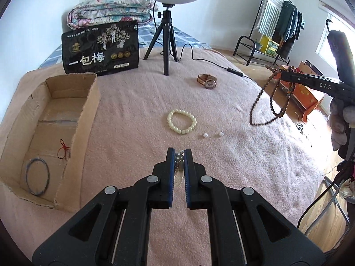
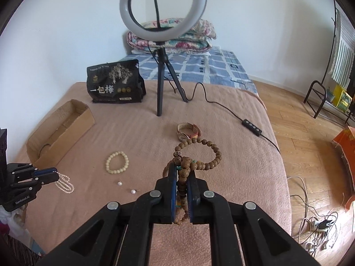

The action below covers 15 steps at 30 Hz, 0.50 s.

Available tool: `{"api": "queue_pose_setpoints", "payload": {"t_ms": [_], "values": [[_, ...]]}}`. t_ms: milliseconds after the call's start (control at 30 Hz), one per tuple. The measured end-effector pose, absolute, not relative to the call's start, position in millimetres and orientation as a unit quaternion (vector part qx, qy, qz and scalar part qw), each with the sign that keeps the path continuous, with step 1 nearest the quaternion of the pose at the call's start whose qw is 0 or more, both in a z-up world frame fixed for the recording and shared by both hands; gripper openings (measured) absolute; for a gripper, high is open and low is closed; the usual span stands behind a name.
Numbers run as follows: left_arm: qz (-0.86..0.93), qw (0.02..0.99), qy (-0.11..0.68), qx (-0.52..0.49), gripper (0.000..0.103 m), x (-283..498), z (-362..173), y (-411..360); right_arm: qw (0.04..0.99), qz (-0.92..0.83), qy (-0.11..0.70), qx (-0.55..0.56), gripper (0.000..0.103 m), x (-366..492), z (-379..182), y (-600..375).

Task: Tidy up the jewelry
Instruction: 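Carry the pearl necklace to the box with the left gripper while the right gripper carries the beads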

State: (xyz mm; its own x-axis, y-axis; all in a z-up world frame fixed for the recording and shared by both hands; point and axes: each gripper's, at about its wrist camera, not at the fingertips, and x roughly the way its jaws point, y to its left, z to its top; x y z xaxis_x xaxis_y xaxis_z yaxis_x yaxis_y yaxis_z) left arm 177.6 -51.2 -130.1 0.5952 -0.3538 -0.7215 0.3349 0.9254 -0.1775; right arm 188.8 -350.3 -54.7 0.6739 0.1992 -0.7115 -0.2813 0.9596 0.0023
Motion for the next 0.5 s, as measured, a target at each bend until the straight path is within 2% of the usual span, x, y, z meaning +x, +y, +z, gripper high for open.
{"api": "queue_pose_setpoints", "payload": {"t_ms": [500], "values": [[-0.167,0.912,0.374,-0.031,0.006,159,-91,-12,0.920,0.185,0.339,-0.063,0.005,167,-7,-298]]}}
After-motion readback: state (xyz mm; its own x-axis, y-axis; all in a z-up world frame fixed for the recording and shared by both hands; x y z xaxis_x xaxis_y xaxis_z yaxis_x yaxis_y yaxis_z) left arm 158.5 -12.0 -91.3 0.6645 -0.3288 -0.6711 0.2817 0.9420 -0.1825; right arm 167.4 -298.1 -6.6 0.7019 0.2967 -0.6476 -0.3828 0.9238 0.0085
